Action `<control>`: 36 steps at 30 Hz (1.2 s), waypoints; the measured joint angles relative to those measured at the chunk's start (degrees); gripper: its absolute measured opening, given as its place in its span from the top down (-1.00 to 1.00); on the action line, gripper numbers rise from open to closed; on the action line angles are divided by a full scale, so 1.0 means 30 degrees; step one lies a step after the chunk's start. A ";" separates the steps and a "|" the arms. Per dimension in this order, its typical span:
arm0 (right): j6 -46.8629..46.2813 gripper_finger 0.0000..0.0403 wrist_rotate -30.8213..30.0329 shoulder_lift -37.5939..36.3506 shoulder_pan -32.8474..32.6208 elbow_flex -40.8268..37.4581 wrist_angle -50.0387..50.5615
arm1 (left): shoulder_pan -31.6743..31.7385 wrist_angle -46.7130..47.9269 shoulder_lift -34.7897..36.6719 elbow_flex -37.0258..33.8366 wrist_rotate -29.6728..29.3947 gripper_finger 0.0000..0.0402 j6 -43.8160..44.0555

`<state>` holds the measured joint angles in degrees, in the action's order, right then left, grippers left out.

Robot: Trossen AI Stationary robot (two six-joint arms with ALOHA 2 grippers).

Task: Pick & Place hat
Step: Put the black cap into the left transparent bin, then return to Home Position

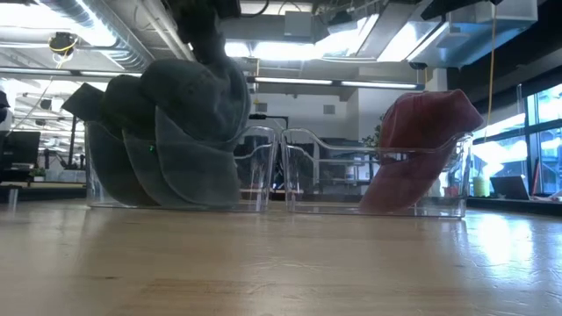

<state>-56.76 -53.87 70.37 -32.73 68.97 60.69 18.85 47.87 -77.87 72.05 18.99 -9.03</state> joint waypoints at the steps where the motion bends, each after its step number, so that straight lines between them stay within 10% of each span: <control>1: 0.0004 -0.13 0.0000 0.0000 0.0000 0.0000 0.0000 | 0.0000 -0.0021 0.0009 0.0000 -0.0427 0.69 0.0097; 11: 0.0004 -0.13 0.0007 0.0000 0.0000 0.0000 0.0007 | 0.0044 0.0077 0.1422 0.0000 -0.2297 0.33 0.0899; 24: 0.0314 -0.13 -0.0718 0.0266 0.0092 0.0000 -0.1680 | 0.0248 -0.4486 0.9302 -0.2577 -0.2476 0.32 0.5432; 36: 1.0615 -0.13 1.0582 0.2756 0.4328 0.0000 -1.2103 | 0.0254 -0.6459 1.7308 -0.9237 -0.6914 0.30 0.8326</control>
<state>-24.92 -22.12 78.64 -19.75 68.97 24.38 19.61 28.49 -25.94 44.34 -1.75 15.95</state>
